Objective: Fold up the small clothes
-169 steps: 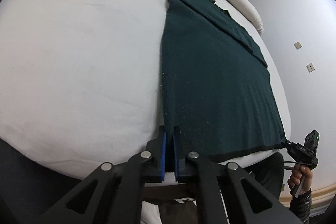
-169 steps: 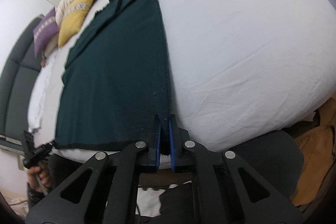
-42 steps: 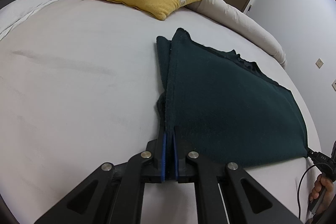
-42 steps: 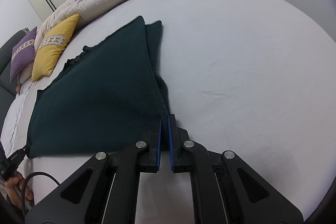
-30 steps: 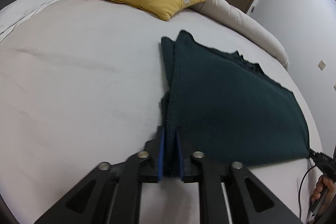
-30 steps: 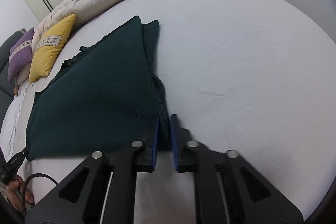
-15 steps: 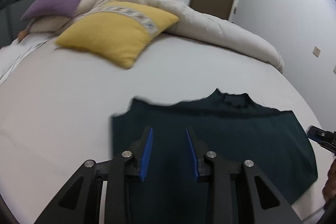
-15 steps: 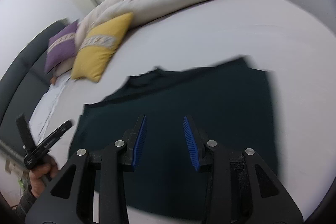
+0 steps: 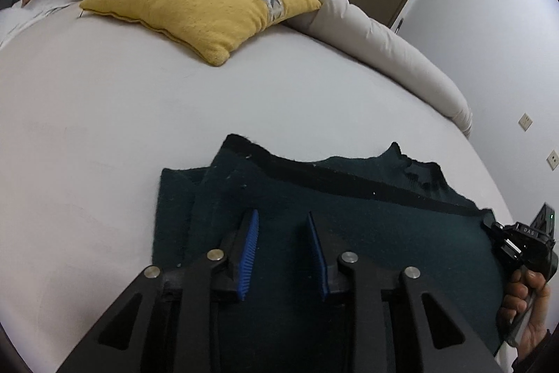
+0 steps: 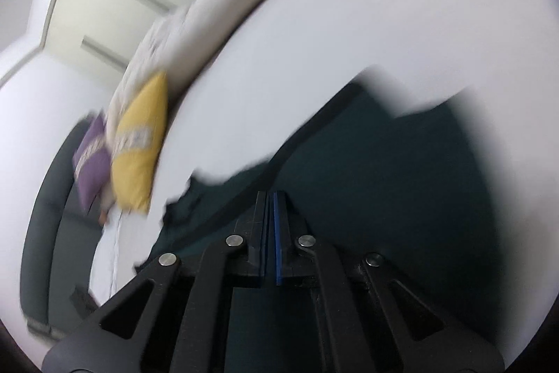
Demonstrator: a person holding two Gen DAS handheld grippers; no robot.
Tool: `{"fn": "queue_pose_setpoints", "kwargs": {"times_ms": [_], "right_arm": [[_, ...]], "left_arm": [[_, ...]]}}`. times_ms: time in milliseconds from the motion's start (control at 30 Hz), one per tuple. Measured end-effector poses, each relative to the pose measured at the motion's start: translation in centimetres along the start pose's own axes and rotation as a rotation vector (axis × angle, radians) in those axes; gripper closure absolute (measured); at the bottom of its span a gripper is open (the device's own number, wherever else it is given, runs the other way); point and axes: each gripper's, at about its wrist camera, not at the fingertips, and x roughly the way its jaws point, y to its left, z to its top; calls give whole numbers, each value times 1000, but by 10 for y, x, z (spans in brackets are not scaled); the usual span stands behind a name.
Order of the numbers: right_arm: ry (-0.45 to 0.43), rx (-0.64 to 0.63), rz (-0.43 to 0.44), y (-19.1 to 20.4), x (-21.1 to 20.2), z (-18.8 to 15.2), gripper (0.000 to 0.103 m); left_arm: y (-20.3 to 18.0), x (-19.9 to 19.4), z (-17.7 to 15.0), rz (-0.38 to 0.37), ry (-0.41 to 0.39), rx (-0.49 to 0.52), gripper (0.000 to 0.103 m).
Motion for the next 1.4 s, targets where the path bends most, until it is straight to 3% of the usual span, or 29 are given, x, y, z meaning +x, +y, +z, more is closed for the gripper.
{"fn": "queue_pose_setpoints", "kwargs": {"times_ms": [133, 167, 233, 267, 367, 433, 533, 600, 667, 767, 933, 1000, 1033, 1067, 1100, 1233, 1400], "right_arm": [[-69, 71, -90, -36, -36, 18, 103], [-83, 62, -122, -36, -49, 19, 90], [-98, 15, -213, -26, -70, 15, 82], [-94, -12, -176, -17, -81, 9, 82], [-39, -117, -56, 27, -102, -29, 79], [68, -224, 32, 63, -93, -69, 79], [200, -312, 122, 97, -72, -125, 79], [275, -317, 121, 101, -50, -155, 78], [332, -269, 65, 82, -32, -165, 80], [269, -173, 97, 45, -48, -155, 86], [108, -35, -11, -13, -105, -123, 83], [58, -47, -76, -17, -131, -114, 79], [35, -52, -82, -17, -144, -113, 72], [23, -56, -81, -16, -151, -113, 60], [4, -64, -90, -14, -160, -117, 54], [-35, -20, -86, -23, -177, -112, 53], [-36, -19, -73, -14, -160, -93, 53]], "left_arm": [[5, -4, 1, -14, 9, -24, 72], [7, -8, 1, -9, 17, -32, 72], [6, -23, -1, 28, 14, -23, 70], [3, -37, -6, 56, 8, -11, 65], [-16, -76, -26, 10, -20, 26, 53], [-31, -94, -42, -11, -29, 78, 48], [-45, -99, -68, 19, 14, 151, 47], [-29, -90, -78, 65, 65, 109, 47], [-7, -87, -85, 46, 84, 53, 58], [3, -95, -85, 29, 81, 46, 60], [19, -119, -84, -25, 61, -44, 59], [22, -136, -80, -16, 8, -58, 46], [25, -143, -79, -11, -17, -67, 40], [29, -149, -77, -12, -30, -82, 40], [31, -152, -76, -20, -32, -93, 40], [17, -158, -72, -65, -27, -68, 40], [-20, -144, -73, -121, 6, -10, 40]]}}
